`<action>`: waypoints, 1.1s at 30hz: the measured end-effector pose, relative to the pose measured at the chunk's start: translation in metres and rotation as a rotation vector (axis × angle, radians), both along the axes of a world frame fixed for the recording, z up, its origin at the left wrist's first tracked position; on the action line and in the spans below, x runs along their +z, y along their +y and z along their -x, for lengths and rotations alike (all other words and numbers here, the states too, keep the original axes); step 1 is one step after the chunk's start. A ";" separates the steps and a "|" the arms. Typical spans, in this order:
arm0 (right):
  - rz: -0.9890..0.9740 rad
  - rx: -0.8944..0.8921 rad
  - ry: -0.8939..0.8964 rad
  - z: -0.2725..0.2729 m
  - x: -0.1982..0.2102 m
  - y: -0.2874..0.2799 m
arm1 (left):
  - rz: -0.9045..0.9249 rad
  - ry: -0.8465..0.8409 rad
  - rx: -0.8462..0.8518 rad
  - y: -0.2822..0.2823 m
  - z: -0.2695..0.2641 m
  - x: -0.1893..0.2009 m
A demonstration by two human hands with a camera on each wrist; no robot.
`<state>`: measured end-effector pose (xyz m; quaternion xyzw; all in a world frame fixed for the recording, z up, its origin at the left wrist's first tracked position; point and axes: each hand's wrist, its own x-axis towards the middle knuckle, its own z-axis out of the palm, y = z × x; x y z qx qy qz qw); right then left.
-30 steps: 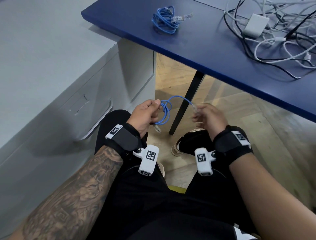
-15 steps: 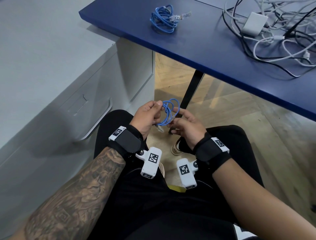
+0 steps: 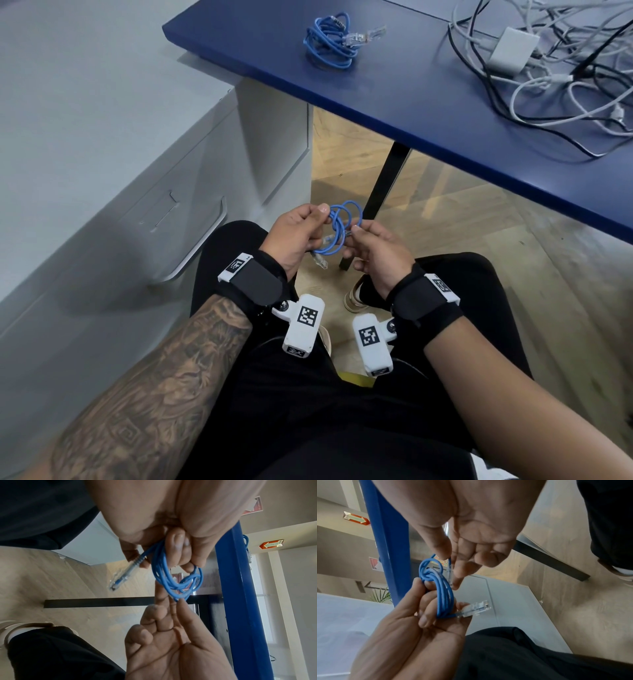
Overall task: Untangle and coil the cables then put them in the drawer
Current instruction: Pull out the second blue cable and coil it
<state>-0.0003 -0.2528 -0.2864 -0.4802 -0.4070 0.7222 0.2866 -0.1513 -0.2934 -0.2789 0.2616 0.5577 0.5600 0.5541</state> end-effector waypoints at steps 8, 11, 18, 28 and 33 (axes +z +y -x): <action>0.116 0.005 0.150 0.005 0.007 -0.009 | 0.032 -0.075 -0.086 -0.001 -0.001 0.002; 0.085 0.066 0.188 0.005 0.010 -0.012 | -0.012 -0.070 -0.041 -0.002 -0.003 0.001; -0.142 0.013 0.122 0.016 0.018 -0.019 | -0.023 -0.152 -0.016 -0.001 -0.005 0.000; -0.092 -0.023 0.202 0.003 0.026 -0.005 | -0.031 -0.314 -0.021 -0.001 0.000 0.008; -0.091 -0.077 0.246 -0.003 0.032 -0.002 | -0.048 -0.279 -0.095 -0.003 -0.004 0.014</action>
